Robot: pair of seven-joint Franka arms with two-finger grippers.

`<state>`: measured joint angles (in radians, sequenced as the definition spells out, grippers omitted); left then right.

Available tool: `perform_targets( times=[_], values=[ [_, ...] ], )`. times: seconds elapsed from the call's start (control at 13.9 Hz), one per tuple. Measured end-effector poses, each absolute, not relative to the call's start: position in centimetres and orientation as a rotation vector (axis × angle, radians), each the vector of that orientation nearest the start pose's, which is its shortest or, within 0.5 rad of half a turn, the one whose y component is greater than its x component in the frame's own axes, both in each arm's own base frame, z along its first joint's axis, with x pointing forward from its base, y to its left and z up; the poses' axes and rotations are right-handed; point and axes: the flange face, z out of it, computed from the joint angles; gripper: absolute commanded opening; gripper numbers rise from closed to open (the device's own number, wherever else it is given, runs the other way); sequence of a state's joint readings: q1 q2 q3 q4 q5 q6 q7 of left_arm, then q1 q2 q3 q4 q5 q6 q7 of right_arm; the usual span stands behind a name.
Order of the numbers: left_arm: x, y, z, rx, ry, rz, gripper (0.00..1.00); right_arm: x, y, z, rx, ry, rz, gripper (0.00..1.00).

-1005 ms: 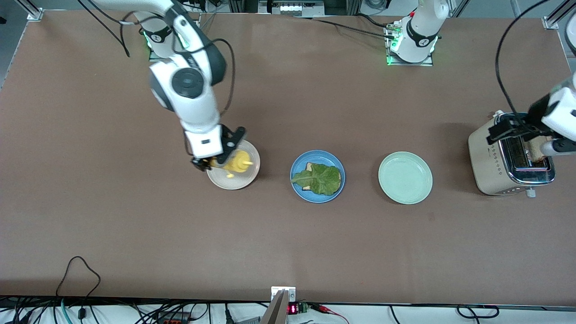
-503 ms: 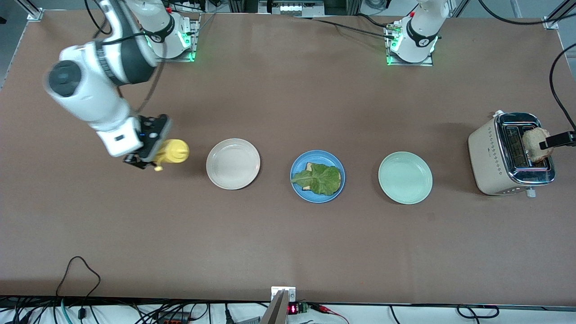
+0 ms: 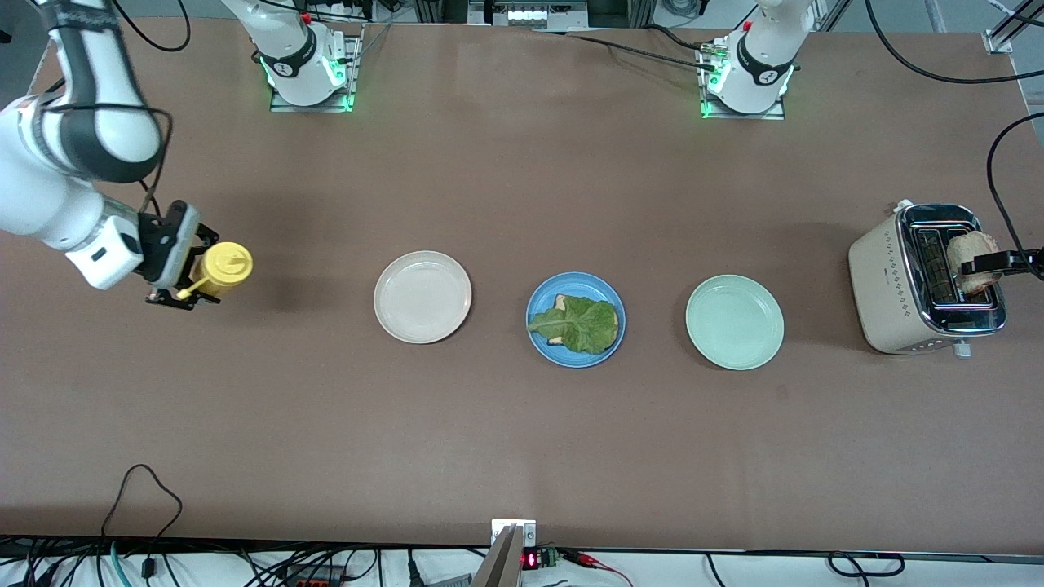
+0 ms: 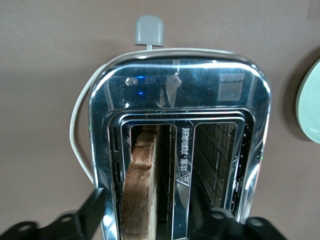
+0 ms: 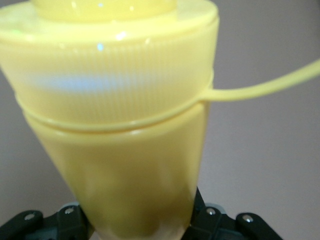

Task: Make sandwich in blue plate with both arms
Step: 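Return the bottle to its spot while the left gripper grasps the bread, then carry the second bread slice over and lay it on the lettuce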

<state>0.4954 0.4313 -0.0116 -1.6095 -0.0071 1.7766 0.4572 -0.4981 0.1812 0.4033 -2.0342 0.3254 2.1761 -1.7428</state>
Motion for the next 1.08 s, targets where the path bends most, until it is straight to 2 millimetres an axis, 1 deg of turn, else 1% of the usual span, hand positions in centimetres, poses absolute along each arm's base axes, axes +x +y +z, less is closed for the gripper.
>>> perform_targets(
  times=[0.07,0.22,0.36,0.43,0.5,0.57,0.65,0.72,0.79,0.86,0.93,1.01,1.08],
  values=[
    [56.7,30.2,35.6,-3.254,-0.051,0.395,0.02,57.6,-6.4,35.3,-2.128,-1.903,-0.397,0.00],
    [56.2,30.4,35.4,-3.263,-0.057,0.437,0.01,57.1,-8.8,32.5,-2.063,-1.848,-0.466,0.00],
    [56.2,30.5,35.6,-3.266,-0.044,0.444,0.01,56.6,-10.5,29.5,-2.018,-1.763,-0.513,0.00],
    [56.2,30.6,36.0,-3.268,-0.038,0.450,0.01,56.3,-11.2,28.1,-2.003,-1.725,-0.529,0.00],
    [56.3,30.6,37.0,-3.270,-0.036,0.457,0.01,55.9,-11.9,26.7,-1.990,-1.679,-0.543,0.00],
    [56.2,30.5,38.6,-3.273,-0.031,0.474,0.01,55.5,-12.6,25.5,-1.976,-1.625,-0.553,0.00],
    [56.2,30.1,41.2,-3.277,-0.020,0.488,0.01,55.0,-13.4,24.3,-1.966,-1.577,-0.564,0.00],
    [56.3,29.5,44.4,-3.280,0.000,0.486,0.01,54.6,-14.2,23.3,-1.960,-1.536,-0.572,0.00],
    [56.5,28.3,47.8,-3.283,0.037,0.472,0.01,54.2,-14.9,22.2,-1.958,-1.500,-0.577,0.00],
    [56.9,26.2,51.0,-3.286,0.102,0.448,0.01,53.9,-15.5,21.1,-1.956,-1.471,-0.580,0.00],
    [57.6,23.2,53.5,-3.288,0.186,0.430,0.01,53.6,-16.0,20.1,-1.952,-1.449,-0.584,0.00],
    [58.4,19.6,55.0,-3.291,0.252,0.426,0.01,53.5,-16.4,19.3,-1.947,-1.434,-0.589,0.00],
    [59.3,15.5,55.6,-3.301,0.282,0.433,0.01,53.5,-16.7,18.5,-1.943,-1.419,-0.594,0.00]
  ],
)
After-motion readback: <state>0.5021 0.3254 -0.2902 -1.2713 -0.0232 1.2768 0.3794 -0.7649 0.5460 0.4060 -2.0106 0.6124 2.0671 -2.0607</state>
